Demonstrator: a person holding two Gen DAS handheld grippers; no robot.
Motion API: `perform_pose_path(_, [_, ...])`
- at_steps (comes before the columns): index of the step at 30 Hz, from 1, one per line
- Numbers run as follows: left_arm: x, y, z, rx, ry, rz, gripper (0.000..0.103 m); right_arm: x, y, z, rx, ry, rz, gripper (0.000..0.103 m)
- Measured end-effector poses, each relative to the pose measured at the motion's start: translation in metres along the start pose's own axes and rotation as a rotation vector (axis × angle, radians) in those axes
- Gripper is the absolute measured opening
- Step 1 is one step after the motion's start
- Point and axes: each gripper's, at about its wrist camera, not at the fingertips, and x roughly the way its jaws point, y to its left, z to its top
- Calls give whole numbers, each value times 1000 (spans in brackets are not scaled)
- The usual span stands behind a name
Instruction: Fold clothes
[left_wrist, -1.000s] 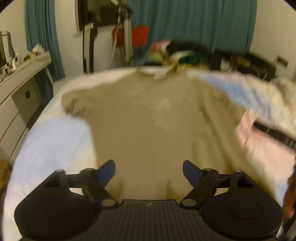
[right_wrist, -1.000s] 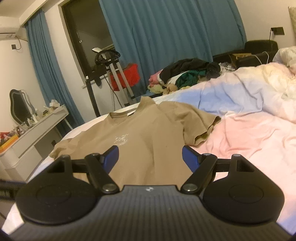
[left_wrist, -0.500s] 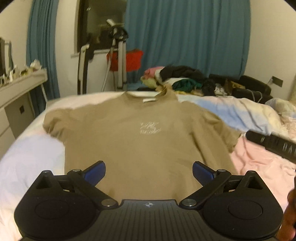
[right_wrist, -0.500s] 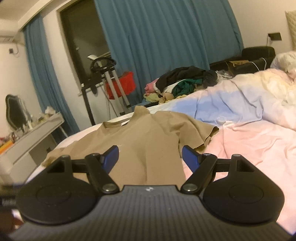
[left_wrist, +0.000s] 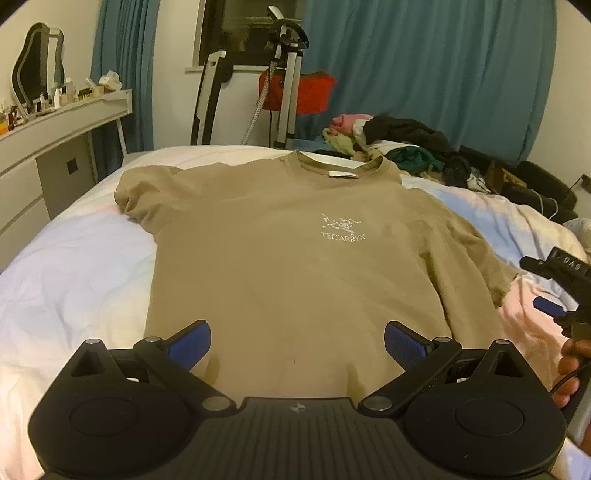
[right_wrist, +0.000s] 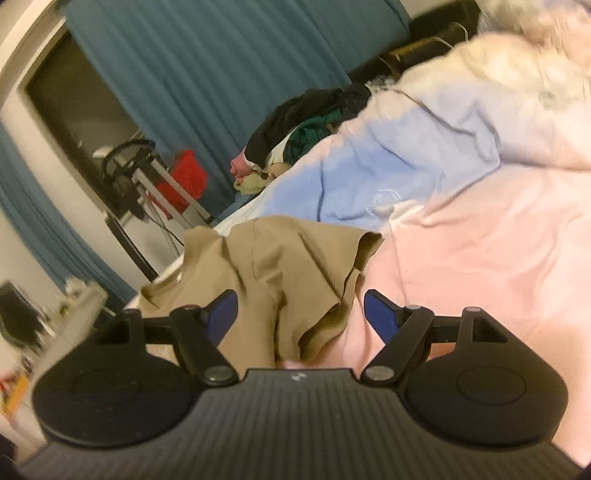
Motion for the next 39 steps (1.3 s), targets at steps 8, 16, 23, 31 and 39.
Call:
perform_pose_path(8, [35,0,-2,-34,-13,-2,101,54,-22,9,89,49,-3,73])
perform_pose_path(16, [62,14,-3,-81,13,-40,101,100,-7,28,-35,33,-5,26])
perform_pose_path(23, [81,25,3,-167,35,-52,101,114,43,102,-270,-103,-96,4])
perform_pose_path(31, [96,19,0,-145,61,-68,101,142,42,150,-354,-158,-260,7])
perform_pose_path(39, [93,7,-3,-83,57,-88,101,77,7,92,-190,-39,-215,82])
